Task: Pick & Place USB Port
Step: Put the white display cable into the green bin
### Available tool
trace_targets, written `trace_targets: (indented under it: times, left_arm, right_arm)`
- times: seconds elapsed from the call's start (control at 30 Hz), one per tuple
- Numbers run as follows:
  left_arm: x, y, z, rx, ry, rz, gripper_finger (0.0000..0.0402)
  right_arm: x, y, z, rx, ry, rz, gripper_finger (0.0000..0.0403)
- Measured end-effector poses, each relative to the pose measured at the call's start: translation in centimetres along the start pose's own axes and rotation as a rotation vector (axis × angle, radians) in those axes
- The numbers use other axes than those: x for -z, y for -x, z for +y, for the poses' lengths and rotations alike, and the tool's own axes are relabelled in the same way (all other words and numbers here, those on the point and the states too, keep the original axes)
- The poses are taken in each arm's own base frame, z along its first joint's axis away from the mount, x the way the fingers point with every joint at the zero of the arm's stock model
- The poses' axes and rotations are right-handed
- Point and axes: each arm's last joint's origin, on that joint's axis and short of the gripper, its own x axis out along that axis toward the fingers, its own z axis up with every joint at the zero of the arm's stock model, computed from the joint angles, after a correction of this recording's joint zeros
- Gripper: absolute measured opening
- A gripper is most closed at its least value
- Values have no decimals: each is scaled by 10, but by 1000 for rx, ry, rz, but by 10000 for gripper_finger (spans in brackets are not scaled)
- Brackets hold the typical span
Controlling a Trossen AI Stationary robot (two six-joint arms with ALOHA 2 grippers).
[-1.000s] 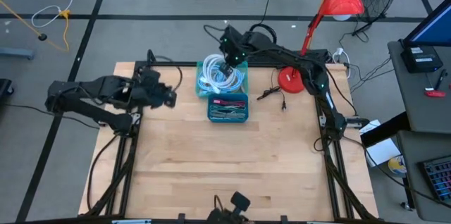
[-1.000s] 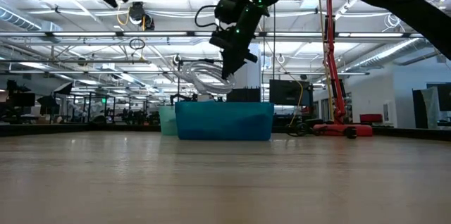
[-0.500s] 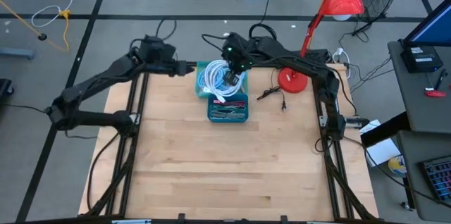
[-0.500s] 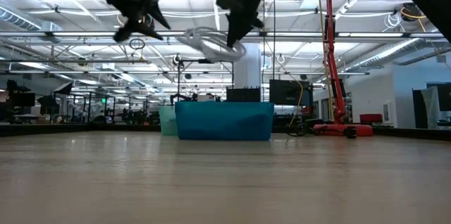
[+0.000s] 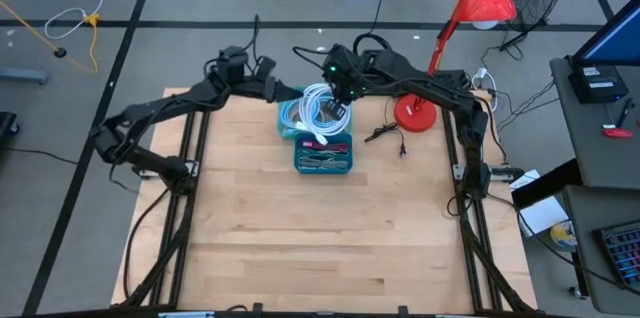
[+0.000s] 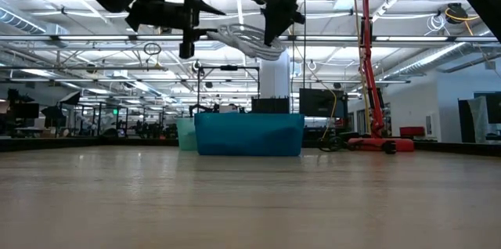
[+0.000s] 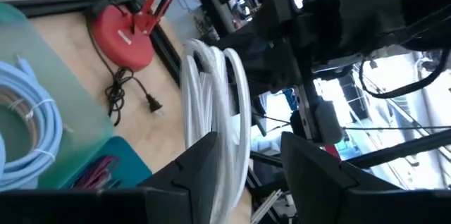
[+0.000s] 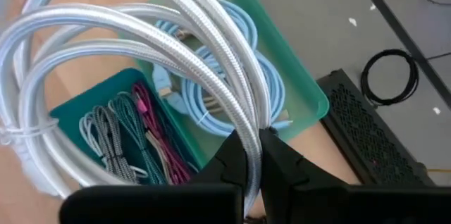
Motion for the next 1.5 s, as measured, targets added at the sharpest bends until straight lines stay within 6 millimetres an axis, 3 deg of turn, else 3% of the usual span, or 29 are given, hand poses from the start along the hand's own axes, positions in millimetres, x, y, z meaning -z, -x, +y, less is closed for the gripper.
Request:
trace_targets:
  times: [0.43, 0.7, 0.8, 0.93, 1.1, 1.37, 1.5]
  left_arm:
    - [7, -11, 7, -64, 2, 6, 159]
    - [12, -6, 18, -236, -63, 59, 159]
    - [12, -9, 1, -393, -211, 158, 159]
    - [4, -14, -46, -624, -488, 231, 159]
    - [-10, -19, -94, -745, -564, 247, 159]
    - [2, -61, -88, -955, -583, 450, 159]
    - [-1, -67, -89, -973, -574, 443, 159]
  right_arm:
    - [9, -20, 3, -21, -40, 63, 8]
    - [11, -21, 9, -75, -42, 82, 8]
    - [12, -20, 12, -82, -46, 94, 8]
    - [15, -20, 12, -74, -74, 125, 8]
    - [16, -20, 8, -56, -129, 143, 8]
    - [12, -21, 3, -37, -169, 104, 8]
    - [20, -34, 0, -7, -177, 151, 8]
